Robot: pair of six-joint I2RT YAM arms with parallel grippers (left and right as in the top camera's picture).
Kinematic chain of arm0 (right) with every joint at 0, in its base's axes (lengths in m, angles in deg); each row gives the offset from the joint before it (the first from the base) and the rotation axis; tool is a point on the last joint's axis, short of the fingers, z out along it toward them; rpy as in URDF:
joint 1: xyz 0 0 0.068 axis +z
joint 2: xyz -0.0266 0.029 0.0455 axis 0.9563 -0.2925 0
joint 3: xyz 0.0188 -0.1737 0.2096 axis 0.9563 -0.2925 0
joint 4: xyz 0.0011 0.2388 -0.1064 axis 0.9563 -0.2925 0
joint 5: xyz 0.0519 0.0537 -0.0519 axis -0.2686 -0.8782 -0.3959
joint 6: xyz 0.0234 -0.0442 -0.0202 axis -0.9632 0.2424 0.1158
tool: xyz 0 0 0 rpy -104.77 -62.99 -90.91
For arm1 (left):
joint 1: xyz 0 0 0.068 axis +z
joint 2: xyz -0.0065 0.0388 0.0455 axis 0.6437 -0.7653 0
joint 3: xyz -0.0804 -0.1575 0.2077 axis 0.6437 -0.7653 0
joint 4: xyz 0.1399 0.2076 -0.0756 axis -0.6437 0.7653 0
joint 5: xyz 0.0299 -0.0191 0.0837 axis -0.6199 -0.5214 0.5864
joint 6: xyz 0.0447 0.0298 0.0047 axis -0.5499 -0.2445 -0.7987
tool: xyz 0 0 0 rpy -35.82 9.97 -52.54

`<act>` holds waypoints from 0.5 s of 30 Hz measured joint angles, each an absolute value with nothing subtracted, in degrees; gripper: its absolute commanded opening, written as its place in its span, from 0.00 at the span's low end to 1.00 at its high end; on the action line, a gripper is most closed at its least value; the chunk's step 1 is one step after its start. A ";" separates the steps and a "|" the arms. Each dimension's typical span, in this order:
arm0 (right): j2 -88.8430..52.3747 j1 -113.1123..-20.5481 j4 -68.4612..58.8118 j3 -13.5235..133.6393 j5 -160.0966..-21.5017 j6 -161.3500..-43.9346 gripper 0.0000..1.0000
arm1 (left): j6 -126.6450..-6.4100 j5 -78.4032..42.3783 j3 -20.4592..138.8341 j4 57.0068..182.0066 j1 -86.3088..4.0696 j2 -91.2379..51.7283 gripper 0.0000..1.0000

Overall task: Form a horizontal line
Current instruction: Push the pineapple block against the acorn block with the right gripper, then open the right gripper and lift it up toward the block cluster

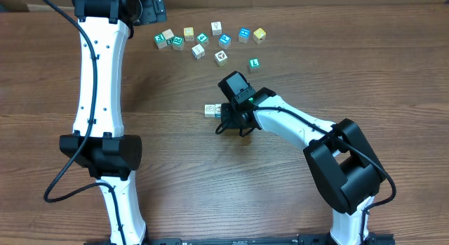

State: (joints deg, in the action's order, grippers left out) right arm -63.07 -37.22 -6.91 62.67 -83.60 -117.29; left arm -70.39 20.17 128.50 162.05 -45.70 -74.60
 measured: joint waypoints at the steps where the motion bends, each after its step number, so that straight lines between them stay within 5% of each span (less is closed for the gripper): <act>1: -63.07 -37.22 -6.85 62.67 -83.58 -117.29 0.04 | -70.39 20.17 128.50 162.05 -45.70 -74.60 1.00; 15: -63.07 -37.22 -8.29 62.67 -83.40 -117.26 0.04 | -70.39 20.17 128.50 162.05 -45.70 -74.60 1.00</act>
State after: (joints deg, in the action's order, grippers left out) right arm -63.07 -37.22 -8.29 62.67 -83.40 -117.26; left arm -70.39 20.17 128.50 162.05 -45.70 -74.60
